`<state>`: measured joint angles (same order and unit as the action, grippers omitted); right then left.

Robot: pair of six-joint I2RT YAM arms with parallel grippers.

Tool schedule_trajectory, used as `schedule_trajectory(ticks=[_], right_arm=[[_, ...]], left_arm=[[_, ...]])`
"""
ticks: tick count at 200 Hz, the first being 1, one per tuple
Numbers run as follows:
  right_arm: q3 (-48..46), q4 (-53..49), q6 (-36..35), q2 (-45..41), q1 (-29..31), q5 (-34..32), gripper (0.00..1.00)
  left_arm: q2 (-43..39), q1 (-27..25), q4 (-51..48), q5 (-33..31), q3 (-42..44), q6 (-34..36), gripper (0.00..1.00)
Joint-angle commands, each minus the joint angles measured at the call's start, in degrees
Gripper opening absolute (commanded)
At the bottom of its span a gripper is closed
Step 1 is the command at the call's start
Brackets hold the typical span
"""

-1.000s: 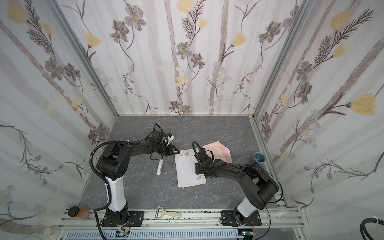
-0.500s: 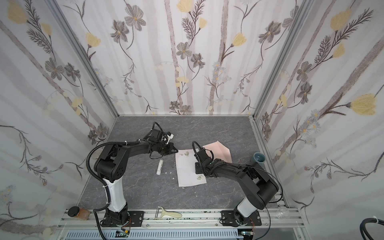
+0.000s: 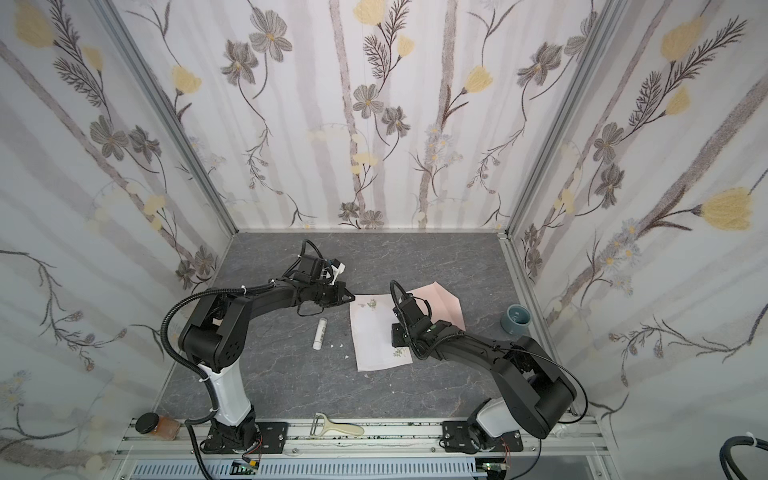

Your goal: Place the letter into the envelope and seal it

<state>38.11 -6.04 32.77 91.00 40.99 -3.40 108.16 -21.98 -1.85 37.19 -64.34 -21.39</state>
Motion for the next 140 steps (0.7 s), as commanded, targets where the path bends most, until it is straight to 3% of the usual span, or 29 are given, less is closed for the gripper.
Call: schedule_trajectory(ticks=[1, 48, 140], right_arm=[[-2.52, 1.52, 3.01, -1.78, 0.4, 2.5, 0.03], [-4.5, 4.14, 4.89, 0.05, 0.89, 3.28, 0.03], [0.68, 5.25, 3.5, 7.5, 0.14, 0.96, 0.02]], left_arm=[[-1.63, -0.17, 0.48, -1.93, 0.68, -0.49, 0.0], [-4.04, -1.81, 1.23, -4.48, 1.99, -0.33, 0.0], [-12.09, -5.65, 1.85, -7.44, 7.3, 0.81, 0.0]])
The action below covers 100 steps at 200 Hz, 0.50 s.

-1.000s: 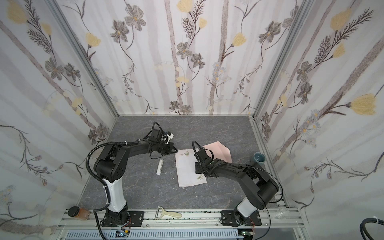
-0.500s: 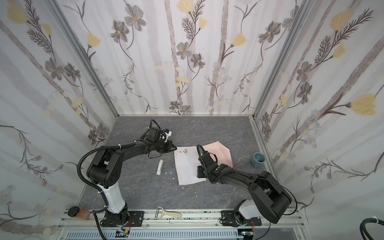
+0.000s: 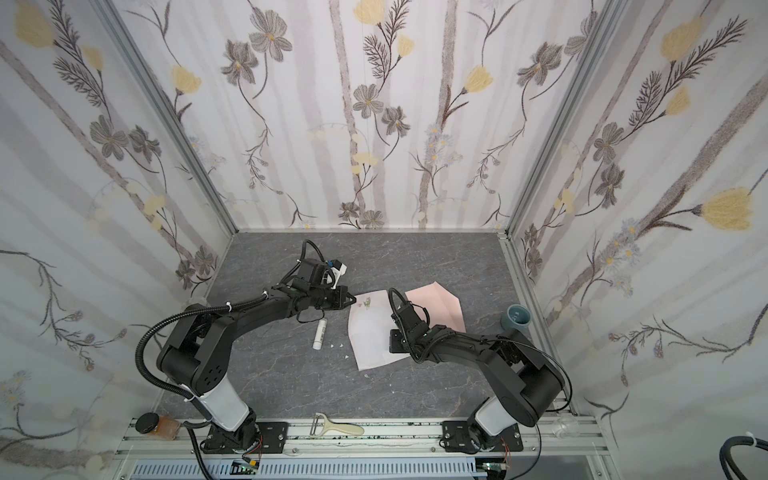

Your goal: Place the letter into the envelope and seal it

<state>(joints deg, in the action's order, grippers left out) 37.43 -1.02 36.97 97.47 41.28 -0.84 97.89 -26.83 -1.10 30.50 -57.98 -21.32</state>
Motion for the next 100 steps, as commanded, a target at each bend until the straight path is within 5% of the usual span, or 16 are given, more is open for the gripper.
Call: schedule_trajectory(ticks=[1, 100], right_arm=[[1.35, 0.23, -0.69, 1.03, -0.14, -1.6, 0.02], [3.35, 3.48, -1.74, 2.14, -1.81, -0.57, 0.02]], left_arm=[[-1.91, -0.82, 1.1, -0.77, 0.98, 0.75, 0.0], [-9.38, -5.75, 1.1, -8.01, 7.25, 0.62, 0.0]])
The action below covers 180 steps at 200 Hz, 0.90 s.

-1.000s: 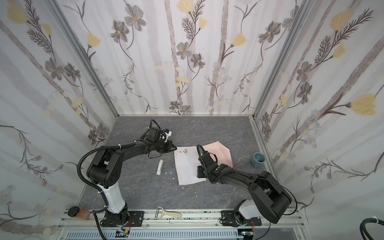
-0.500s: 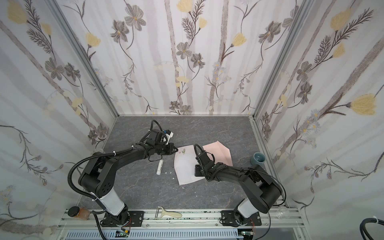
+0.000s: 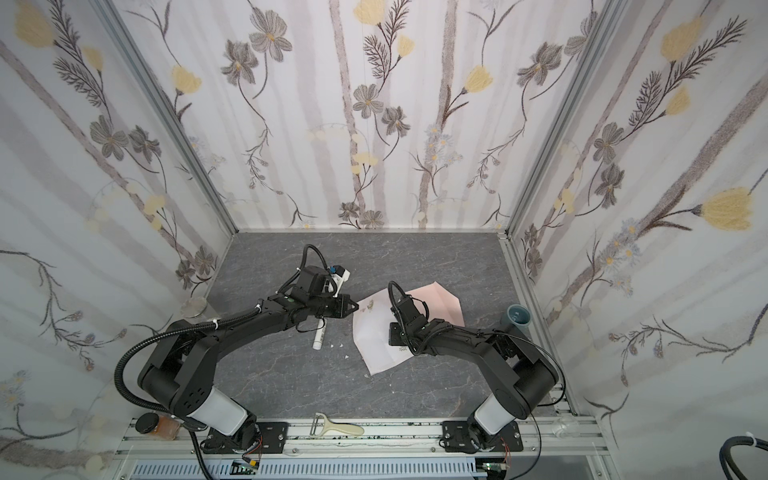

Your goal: Place the letter into the envelope and seal it

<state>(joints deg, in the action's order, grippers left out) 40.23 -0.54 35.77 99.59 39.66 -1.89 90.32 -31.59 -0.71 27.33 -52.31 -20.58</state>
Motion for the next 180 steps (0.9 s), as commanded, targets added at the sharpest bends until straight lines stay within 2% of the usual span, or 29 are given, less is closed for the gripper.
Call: schedule_trajectory(ticks=[1, 49, 90, 140, 180], right_arm=[[0.55, 3.0, -0.54, 0.02, -0.19, 0.48, 0.02], [-2.84, -1.93, -1.18, -8.66, -0.13, 1.23, 0.05], [-10.11, -3.49, -0.05, -15.1, 0.07, 1.39, 0.07], [-11.24, 0.12, 0.62, -10.81, 0.26, 1.23, 0.04], [-9.93, 2.13, 0.62, -6.3, 0.24, 1.35, 0.03]], left_arm=[[-1.91, -1.0, 0.71, -5.01, 1.64, -0.15, 0.0], [-3.48, -0.99, 0.71, -11.49, 2.4, 0.0, 0.0], [-2.99, -1.05, 0.71, -12.87, 1.87, 1.14, 0.0], [-3.51, -1.83, 1.15, -14.4, 2.04, 4.09, 0.0], [-4.85, -5.04, 1.44, -17.23, 2.56, 6.11, 0.0]])
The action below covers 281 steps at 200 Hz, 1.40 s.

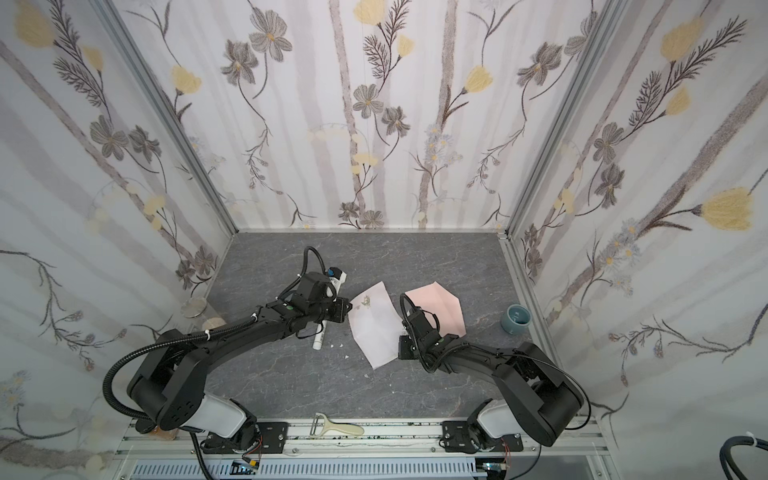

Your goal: Place the letter into the envelope and seal it

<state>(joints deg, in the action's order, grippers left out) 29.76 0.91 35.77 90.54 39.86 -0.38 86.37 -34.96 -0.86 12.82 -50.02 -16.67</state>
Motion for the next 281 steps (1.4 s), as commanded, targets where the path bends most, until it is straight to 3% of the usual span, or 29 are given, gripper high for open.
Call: schedule_trajectory(ticks=[1, 71, 148, 167, 221, 250, 281], right_arm=[[0.6, 0.7, 0.62, 2.9, 0.05, -0.15, 0.03], [2.39, 1.8, 0.4, 3.55, -0.09, 0.72, 0.04], [3.56, 3.89, 1.39, 1.3, -0.92, 3.47, 0.17], [3.47, 4.21, 2.13, -1.41, -1.07, 4.86, 0.29], [3.2, 2.52, 3.67, -7.14, -2.26, 6.36, 0.41], [4.41, 2.84, 4.59, -9.14, -2.73, 6.66, 0.57], [5.69, 0.59, 3.98, -8.37, -3.63, 6.12, 0.6]], left_arm=[[-0.92, -1.72, 1.58, -2.8, 0.27, 2.22, 0.0], [-2.33, -4.99, 1.95, -6.06, 1.79, 1.47, 0.0], [-5.62, -10.75, 2.11, -12.72, 4.57, 1.5, 0.0], [-6.52, -11.65, 2.01, -14.74, 5.17, 1.81, 0.0], [-7.75, -13.58, 2.01, -17.65, 5.77, 2.83, 0.0], [-7.84, -14.7, 1.92, -19.62, 5.72, 3.66, 0.0], [-8.21, -14.83, 1.92, -20.4, 5.83, 3.61, 0.0]])
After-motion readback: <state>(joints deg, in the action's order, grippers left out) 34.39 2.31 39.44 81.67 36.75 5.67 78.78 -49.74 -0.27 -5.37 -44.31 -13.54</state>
